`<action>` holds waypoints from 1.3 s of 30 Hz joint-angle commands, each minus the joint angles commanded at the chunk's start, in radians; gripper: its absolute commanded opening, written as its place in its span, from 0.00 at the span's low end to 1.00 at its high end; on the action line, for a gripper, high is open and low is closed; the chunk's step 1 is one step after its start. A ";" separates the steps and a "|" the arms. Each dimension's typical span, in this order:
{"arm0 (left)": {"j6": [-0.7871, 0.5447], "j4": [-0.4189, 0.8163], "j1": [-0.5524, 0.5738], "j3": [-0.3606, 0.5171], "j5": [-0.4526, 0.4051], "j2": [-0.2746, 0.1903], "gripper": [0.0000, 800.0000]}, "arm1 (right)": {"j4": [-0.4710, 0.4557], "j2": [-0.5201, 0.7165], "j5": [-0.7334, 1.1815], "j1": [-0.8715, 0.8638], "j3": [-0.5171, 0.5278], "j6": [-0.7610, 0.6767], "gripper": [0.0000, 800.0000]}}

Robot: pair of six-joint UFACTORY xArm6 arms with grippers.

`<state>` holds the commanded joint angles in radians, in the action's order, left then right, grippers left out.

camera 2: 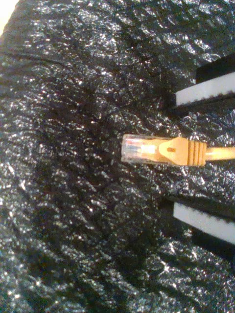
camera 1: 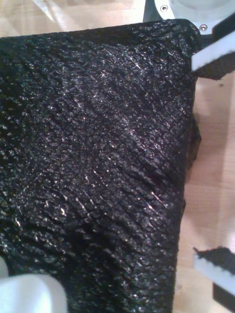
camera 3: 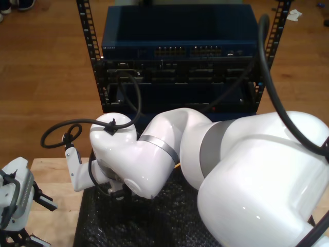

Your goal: Grab the cable and plug it in

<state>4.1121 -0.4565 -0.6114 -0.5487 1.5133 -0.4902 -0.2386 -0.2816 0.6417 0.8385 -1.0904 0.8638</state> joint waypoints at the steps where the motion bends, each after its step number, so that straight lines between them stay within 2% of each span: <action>1: 0.000 0.000 0.000 0.000 0.000 0.000 1.00 | -0.002 0.000 0.000 0.000 0.000 -0.002 0.53; 12: 0.000 0.000 0.000 0.000 -0.002 0.000 1.00 | -0.005 0.000 0.000 0.000 -0.002 -0.005 0.39; 33: 0.000 0.000 0.000 0.000 0.000 0.000 1.00 | -0.028 0.009 0.000 -0.002 0.000 -0.011 0.28; 39: 0.000 0.000 0.000 0.000 0.000 0.000 1.00 | -0.032 0.009 -0.002 -0.002 0.000 -0.032 0.20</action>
<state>4.1121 -0.4565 -0.6114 -0.5487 1.5133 -0.4902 -0.2708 -0.2723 0.6402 0.8370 -1.0904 0.8316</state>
